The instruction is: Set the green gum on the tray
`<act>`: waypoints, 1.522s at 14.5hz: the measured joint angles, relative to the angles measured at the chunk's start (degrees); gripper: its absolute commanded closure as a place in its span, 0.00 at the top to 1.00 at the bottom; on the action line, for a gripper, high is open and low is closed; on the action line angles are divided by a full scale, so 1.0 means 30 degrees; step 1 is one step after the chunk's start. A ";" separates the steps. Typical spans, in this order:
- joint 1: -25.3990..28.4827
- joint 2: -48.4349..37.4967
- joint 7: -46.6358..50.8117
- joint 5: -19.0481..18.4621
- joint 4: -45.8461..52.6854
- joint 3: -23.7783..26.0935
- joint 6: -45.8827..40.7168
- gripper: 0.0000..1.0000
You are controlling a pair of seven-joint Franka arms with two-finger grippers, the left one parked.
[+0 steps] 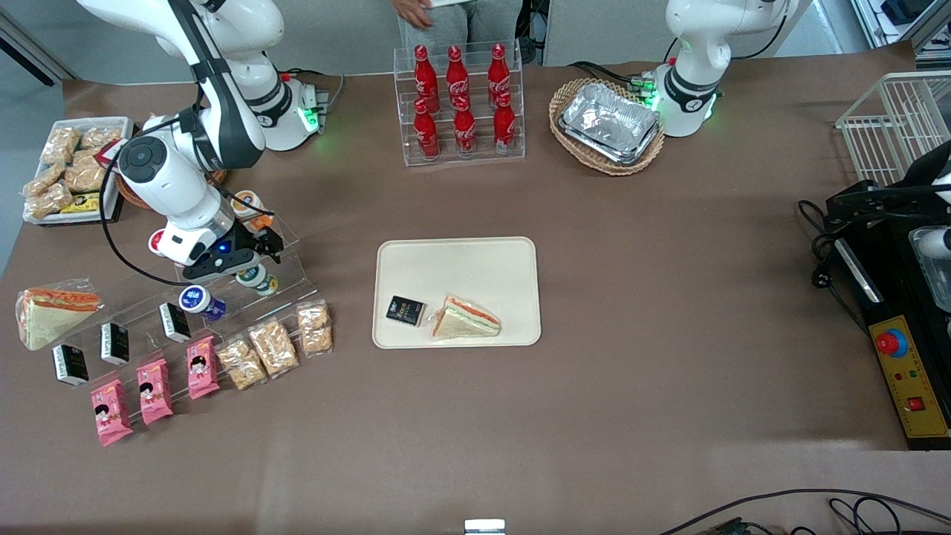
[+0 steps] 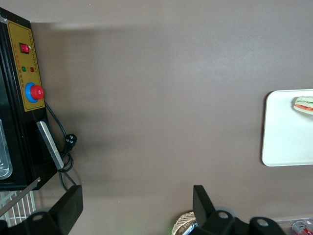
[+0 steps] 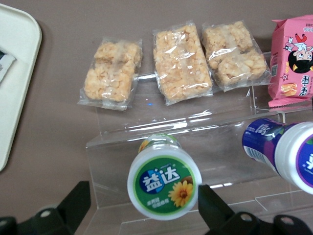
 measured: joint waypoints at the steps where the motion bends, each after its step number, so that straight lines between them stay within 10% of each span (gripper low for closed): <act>1: -0.0001 0.0124 0.0022 0.0000 -0.0037 -0.0004 0.0253 0.97; 10: -0.0004 0.0403 0.0165 0.0004 0.0249 -0.0065 -0.0278 0.98; 22: 0.0005 -0.1590 0.0242 0.0285 1.0846 0.0035 -1.6030 0.99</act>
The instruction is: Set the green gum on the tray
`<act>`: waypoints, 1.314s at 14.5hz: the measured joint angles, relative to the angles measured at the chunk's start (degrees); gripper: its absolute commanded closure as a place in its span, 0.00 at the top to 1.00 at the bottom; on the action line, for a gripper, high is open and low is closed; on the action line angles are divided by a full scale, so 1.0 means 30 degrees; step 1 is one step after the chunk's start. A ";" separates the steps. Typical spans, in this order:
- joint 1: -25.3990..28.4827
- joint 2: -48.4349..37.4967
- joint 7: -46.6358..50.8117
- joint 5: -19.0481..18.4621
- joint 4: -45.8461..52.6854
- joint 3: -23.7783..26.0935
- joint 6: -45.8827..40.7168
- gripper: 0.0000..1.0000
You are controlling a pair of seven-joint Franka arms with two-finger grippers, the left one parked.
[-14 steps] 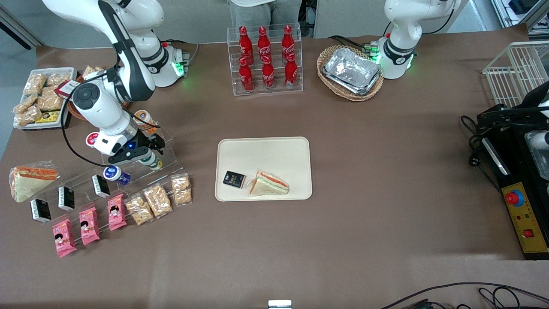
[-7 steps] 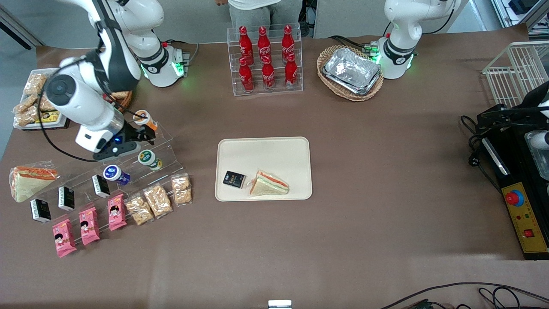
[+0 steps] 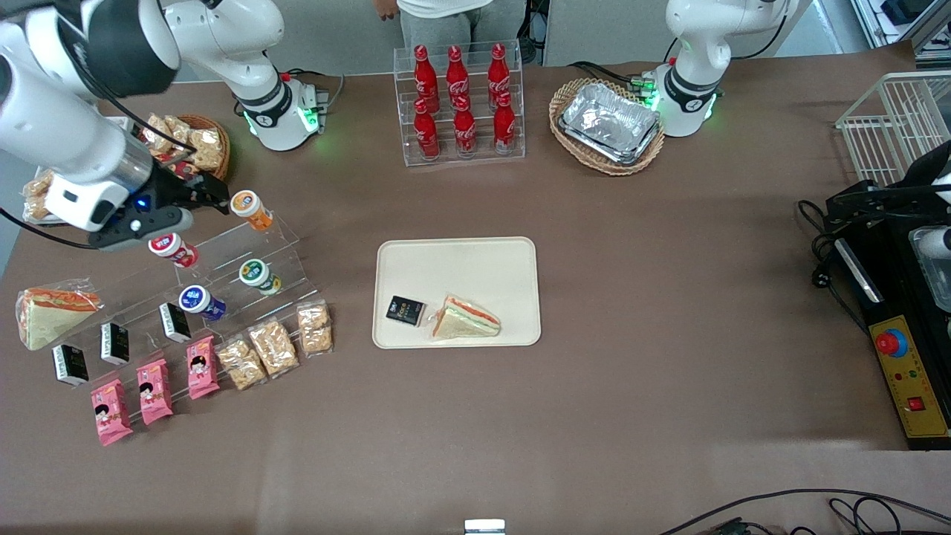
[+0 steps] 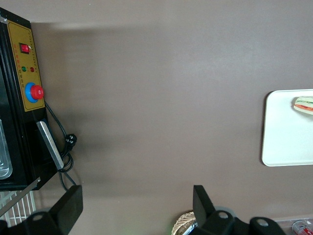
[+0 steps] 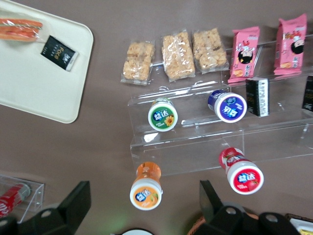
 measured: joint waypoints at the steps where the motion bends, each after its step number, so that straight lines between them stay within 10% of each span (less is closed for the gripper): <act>1: 0.0000 -0.0003 0.0003 0.0002 0.0562 0.0000 -0.0340 1.00; 19: -0.0001 0.2351 0.0079 0.0011 -0.8124 -0.0025 1.3105 1.00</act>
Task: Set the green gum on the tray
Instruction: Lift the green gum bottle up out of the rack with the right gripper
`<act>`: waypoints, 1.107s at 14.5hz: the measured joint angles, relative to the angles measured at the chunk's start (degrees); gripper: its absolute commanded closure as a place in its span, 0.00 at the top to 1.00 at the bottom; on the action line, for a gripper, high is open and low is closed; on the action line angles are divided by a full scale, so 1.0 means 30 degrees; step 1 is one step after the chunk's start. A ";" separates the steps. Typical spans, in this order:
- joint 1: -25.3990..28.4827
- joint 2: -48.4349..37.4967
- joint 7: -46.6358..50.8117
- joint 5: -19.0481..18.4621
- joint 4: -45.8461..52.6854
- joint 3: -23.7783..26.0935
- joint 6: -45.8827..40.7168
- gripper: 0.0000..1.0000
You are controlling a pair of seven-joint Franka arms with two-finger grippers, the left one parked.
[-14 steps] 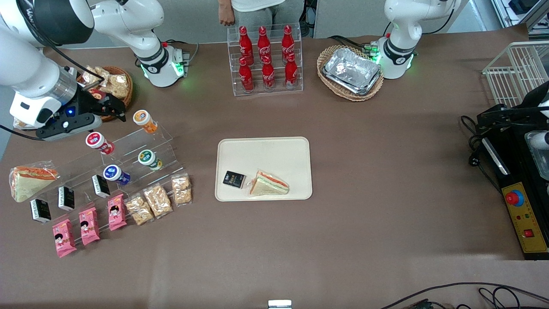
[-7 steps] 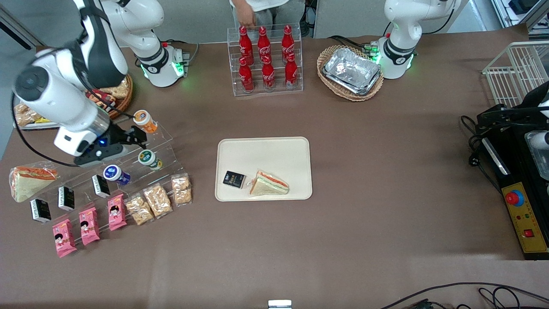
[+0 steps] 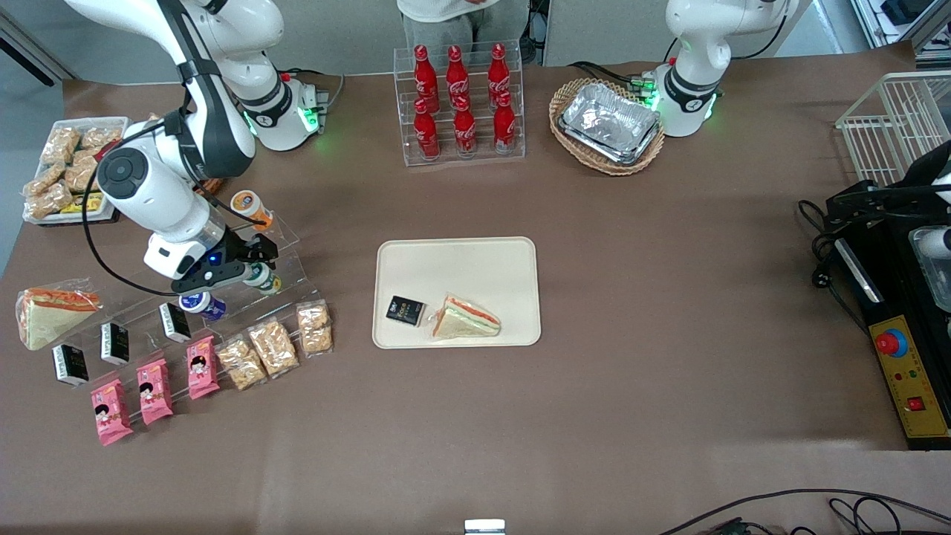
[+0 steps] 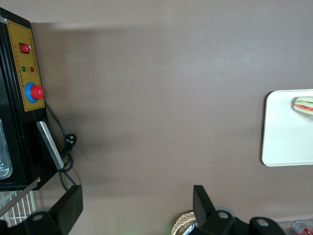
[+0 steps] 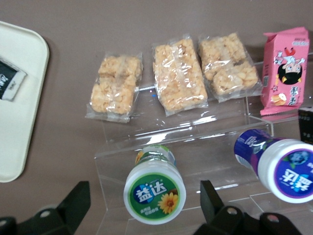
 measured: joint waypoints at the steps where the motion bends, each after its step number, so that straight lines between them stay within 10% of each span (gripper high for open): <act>1: 0.0000 0.0004 0.0009 0.0000 -0.0360 -0.0001 0.0427 1.00; 5: 0.0000 0.0024 0.0044 0.0000 -0.1731 -0.0001 0.2215 0.97; 10: 0.0000 0.0039 0.0067 0.0000 -0.2000 -0.0001 0.2468 0.29; 16: 0.0001 0.0121 0.0089 0.0000 -0.2002 -0.0001 0.2481 0.19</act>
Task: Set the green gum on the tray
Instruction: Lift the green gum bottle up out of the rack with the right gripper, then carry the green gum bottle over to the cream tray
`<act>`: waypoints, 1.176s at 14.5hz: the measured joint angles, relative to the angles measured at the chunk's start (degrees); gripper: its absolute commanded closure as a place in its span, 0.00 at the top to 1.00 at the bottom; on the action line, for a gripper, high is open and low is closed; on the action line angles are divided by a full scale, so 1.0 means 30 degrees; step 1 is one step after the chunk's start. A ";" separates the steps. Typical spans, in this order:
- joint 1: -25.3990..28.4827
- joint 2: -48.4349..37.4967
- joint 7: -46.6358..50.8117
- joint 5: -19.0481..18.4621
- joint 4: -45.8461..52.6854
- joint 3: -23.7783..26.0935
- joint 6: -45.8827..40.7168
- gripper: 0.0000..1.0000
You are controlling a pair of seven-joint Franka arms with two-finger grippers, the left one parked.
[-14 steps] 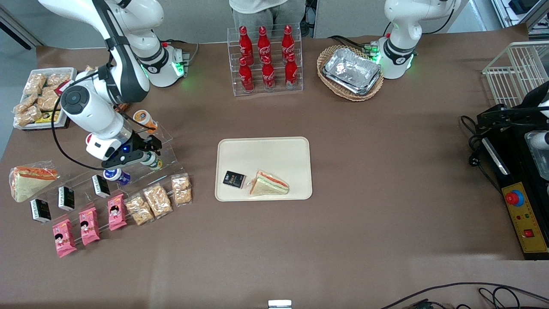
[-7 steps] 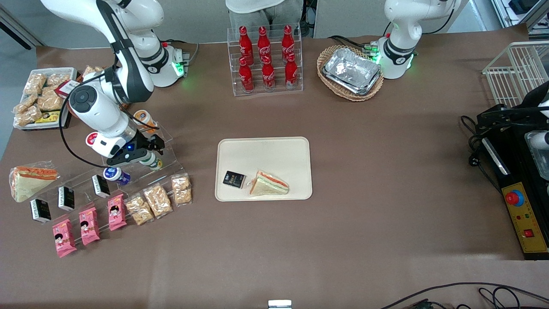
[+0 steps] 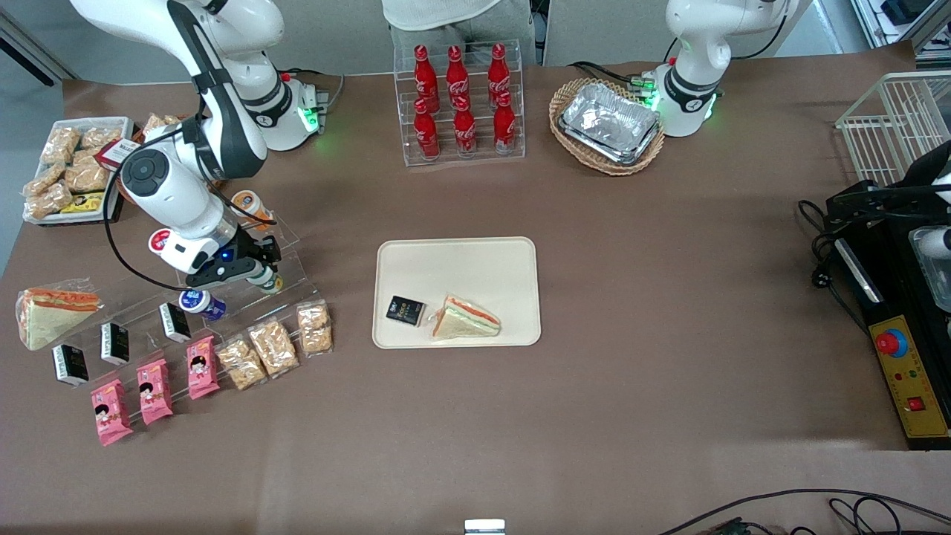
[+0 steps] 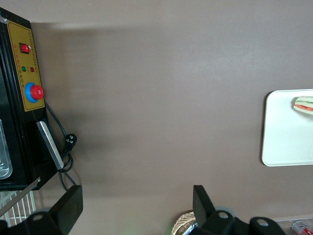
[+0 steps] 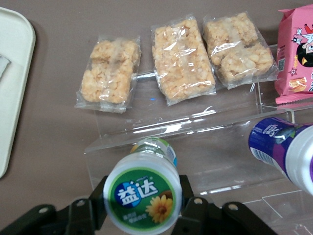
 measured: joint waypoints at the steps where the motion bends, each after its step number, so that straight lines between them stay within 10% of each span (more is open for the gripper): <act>1: 0.0000 0.0000 0.0000 0.0000 0.0000 0.0000 0.0000 0.19; 6: 0.0016 -0.0596 0.0000 0.0000 0.0925 0.0022 -0.1412 0.19; 17: 0.1349 -0.1943 0.2507 0.0023 1.1605 0.0137 -1.6172 0.20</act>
